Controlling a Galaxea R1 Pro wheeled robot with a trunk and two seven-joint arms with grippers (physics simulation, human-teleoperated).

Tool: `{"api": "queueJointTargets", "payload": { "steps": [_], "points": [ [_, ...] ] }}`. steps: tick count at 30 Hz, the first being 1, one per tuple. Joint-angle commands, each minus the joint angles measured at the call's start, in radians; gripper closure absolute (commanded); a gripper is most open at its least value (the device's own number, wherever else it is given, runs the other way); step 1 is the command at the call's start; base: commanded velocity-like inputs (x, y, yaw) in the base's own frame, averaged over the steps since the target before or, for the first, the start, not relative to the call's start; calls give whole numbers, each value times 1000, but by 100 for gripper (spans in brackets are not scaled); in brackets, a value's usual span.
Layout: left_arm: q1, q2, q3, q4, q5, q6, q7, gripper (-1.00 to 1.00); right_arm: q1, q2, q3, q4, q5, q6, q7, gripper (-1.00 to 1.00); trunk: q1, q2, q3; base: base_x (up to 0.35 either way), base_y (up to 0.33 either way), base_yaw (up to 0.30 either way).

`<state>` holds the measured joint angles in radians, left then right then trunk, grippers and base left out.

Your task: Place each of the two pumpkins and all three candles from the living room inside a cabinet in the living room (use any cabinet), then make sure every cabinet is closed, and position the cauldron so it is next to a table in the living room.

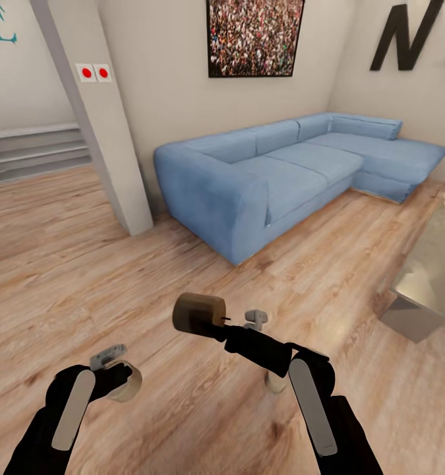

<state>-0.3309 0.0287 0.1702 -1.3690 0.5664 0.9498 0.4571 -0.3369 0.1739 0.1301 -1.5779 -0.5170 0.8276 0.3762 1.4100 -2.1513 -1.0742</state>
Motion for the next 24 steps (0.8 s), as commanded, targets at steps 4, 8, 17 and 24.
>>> {"api": "queueJointTargets", "payload": {
  "steps": [4,8,17,24],
  "points": [
    [0,0,0,-1,12,4,9,100,-1,1,0,-1,-2,5,3,100,-16,28,18,-260,0,0],
    [0,1,0,-1,12,4,9,100,-1,1,0,-1,-2,5,2,100,-32,56,37,-47,0,0],
    [0,1,0,-1,12,4,9,100,-1,1,3,-1,-2,-31,1,100,-66,119,79,-3,0,0],
    [0,0,0,-1,12,4,9,100,-1,1,3,-1,-2,-31,1,100,-93,168,110,0,0,0]
  ]
}}
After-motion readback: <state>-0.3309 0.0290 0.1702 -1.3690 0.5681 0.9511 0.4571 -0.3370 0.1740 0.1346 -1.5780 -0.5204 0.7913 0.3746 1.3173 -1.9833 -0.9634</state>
